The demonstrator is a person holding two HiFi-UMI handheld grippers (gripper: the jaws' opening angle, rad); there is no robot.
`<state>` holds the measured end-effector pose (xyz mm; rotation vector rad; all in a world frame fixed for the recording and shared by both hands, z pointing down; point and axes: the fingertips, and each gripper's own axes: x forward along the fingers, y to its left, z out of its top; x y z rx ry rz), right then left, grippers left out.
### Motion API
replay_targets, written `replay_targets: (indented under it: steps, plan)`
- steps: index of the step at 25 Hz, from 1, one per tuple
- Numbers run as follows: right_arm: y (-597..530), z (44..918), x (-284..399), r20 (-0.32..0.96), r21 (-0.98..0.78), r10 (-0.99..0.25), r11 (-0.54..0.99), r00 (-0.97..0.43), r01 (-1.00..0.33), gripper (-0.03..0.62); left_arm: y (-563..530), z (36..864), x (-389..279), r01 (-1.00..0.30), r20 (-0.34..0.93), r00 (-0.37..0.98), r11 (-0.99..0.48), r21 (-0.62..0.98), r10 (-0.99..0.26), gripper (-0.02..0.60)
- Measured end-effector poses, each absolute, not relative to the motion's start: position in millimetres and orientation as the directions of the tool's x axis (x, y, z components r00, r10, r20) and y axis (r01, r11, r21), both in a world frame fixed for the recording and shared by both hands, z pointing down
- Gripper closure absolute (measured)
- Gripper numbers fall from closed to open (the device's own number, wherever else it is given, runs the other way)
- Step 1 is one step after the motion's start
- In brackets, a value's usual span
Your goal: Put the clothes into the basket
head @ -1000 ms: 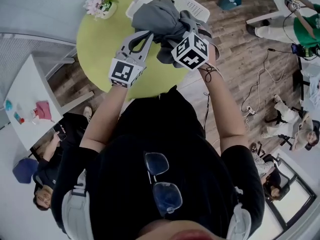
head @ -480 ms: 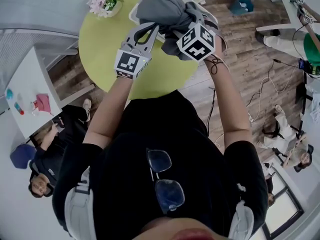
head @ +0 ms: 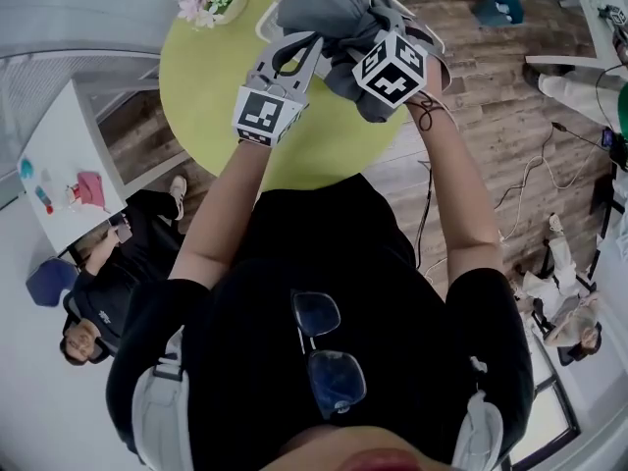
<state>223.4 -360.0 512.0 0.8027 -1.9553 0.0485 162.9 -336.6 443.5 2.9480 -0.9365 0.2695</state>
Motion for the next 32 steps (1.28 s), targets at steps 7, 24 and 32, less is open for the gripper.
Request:
replay_targets:
  steps: [7, 24, 32]
  plan:
    - [-374.1, 551.4, 222.3, 0.829, 0.259, -0.467, 0.808, -0.307, -0.529, 0.258, -350.7, 463.4, 171.3, -0.586, 0.206, 0.792, -0.810, -0.006, -0.574, 0.571]
    - [-381.0, 652.9, 224.2, 0.889, 0.095, -0.315, 0.837, -0.333, -0.538, 0.257, -383.4, 483.5, 191.0, -0.599, 0.256, 0.774, -0.801, -0.002, -0.579, 0.571]
    - [-376.2, 701.3, 223.6, 0.911, 0.065, -0.264, 0.851, -0.318, -0.522, 0.256, -388.9, 489.0, 191.0, -0.605, 0.262, 0.765, -0.796, -0.019, -0.588, 0.571]
